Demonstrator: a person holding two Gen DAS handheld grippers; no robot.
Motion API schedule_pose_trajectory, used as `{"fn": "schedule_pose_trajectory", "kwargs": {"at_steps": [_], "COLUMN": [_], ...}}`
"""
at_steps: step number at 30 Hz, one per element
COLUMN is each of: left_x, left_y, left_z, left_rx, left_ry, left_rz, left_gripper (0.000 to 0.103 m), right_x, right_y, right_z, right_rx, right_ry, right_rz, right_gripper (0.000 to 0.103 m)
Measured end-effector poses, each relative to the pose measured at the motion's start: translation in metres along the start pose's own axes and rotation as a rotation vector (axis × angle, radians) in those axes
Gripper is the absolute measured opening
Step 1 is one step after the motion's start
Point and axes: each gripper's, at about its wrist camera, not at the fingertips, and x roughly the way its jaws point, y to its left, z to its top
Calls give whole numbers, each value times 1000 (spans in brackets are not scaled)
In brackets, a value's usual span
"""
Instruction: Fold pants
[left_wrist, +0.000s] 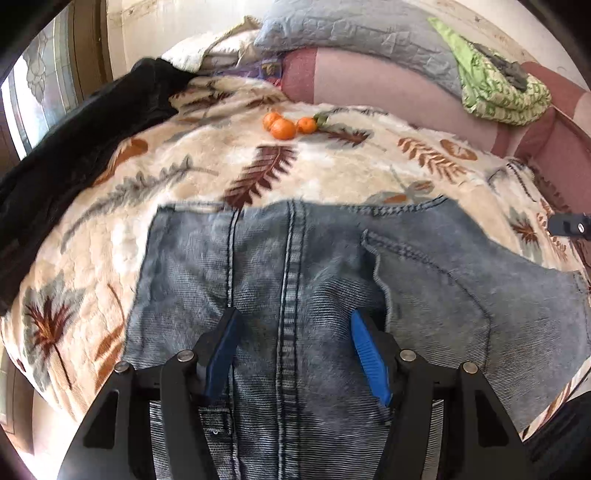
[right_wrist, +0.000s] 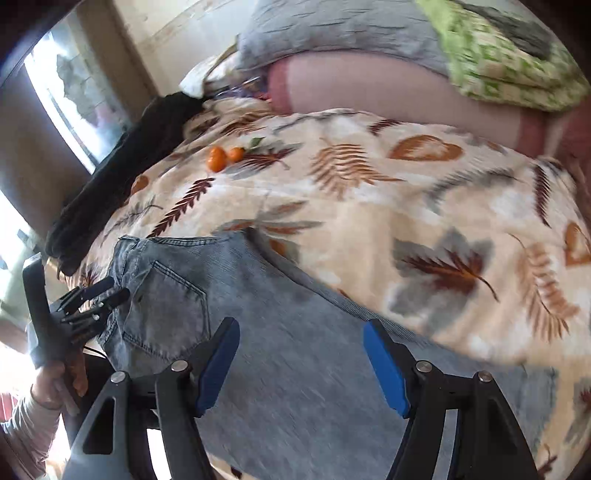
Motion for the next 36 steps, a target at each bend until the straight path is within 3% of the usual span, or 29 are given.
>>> {"fn": "schedule_pose_trajectory", "kwargs": {"at_steps": [3,6,7,8,9,12,15,17,19,21,22,24,25,29,32,34,36], "left_x": [-2,2,3,3,2,-1,-7,-1,9,7,7,7,6,7,7,7,8], "left_y": [12,17,16,15,15,16,14,10,4,-1,-2,0,2,0,-1,-2,-4], "left_z": [5,7,7,8,8,10,14,16,13,10,8,8,7,7,6,6,6], "left_rx": [-42,-69,-57,-51,-50,-58,-63,-38,4,38,51,52,42,38,33,30,30], "left_ry": [-23,-11,-10,-9,-12,-23,-71,-56,-20,-39,-38,-40,-39,-44,-48,-51,-55], "left_rz": [-50,-81,-80,-80,-82,-85,-66,-34,4,29,38,36,29,41,55,63,75], "left_gripper": [63,63,63,63,63,63,63,65,66,67,67,68,68,68,69,69,70], "right_x": [61,110,121,128,132,125,125,142,160,154,145,119,102,30,1,5,23], "right_y": [28,41,44,43,50,67,66,61,54,48,44,34,29,-2,-43,-83,-135], "right_z": [32,51,53,53,52,56,71,74,70,68,68,65,60,22,-18,-43,-64], "right_rx": [-87,-161,-167,-179,-229,-352,-369,-365,-336,-288,-251,-179,-140,23,167,257,367], "right_ry": [72,133,162,194,205,165,135,136,149,110,103,80,59,10,7,37,131], "right_rz": [8,-46,-38,-23,-48,-151,-189,-223,-208,-184,-165,-173,-168,-63,-23,-70,-196], "right_gripper": [57,57,48,22,8,2,2,2,2,5,8,31,35,52,65,66,66]}}
